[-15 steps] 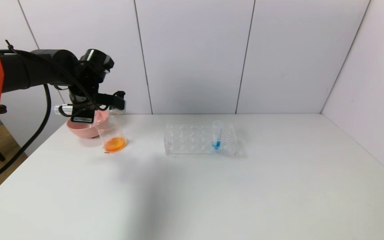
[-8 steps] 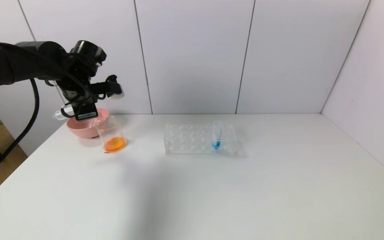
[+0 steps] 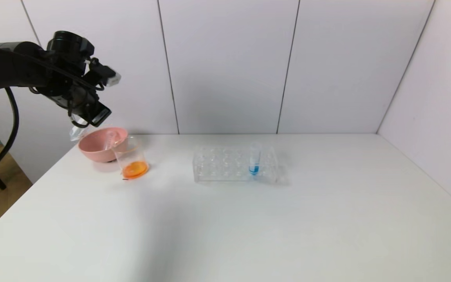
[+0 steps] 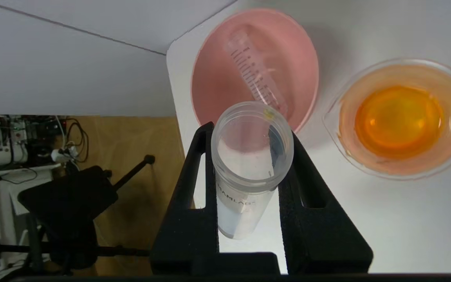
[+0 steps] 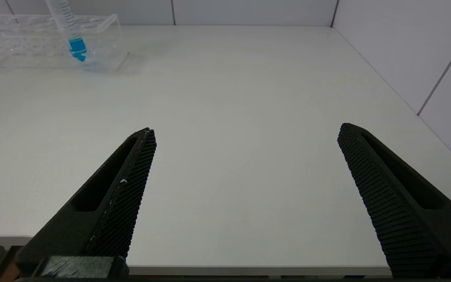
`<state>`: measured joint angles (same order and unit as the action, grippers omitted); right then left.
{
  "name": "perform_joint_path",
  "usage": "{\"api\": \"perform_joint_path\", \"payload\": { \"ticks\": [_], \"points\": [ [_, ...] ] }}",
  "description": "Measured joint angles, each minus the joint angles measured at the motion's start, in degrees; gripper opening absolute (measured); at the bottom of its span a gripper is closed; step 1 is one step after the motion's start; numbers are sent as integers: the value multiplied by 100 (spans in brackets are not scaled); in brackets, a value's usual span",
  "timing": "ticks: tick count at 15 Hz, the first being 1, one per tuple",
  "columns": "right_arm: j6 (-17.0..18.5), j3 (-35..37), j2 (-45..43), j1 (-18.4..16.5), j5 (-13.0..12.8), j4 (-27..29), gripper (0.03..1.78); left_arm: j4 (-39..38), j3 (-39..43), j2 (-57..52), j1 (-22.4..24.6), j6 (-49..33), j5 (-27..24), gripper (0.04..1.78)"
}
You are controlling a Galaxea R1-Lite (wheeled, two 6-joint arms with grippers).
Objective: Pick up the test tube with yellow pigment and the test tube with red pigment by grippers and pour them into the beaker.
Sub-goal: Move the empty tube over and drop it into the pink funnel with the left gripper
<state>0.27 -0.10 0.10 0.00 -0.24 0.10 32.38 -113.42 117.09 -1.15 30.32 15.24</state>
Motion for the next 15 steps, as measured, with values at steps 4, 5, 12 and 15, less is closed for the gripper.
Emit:
{"api": "perform_joint_path", "payload": {
  "ticks": [4, 5, 12, 15],
  "points": [
    [-2, 0, 0, 0, 0, 0, 170, -1312, 74, 49, 307, -891, -1075, 45],
    [0, 0, 1, 0, 0, 0, 170, -1692, 102, 101, 364, -1001, -1241, 45],
    [0, 0, 0, 0, 0, 0, 170, -3992, 510, 769, 536, -2220, -1303, 45],
    [0, 0, 1, 0, -2, 0, 170, -4726, 1100, 986, 544, -3018, -1301, 45]
  ]
}}
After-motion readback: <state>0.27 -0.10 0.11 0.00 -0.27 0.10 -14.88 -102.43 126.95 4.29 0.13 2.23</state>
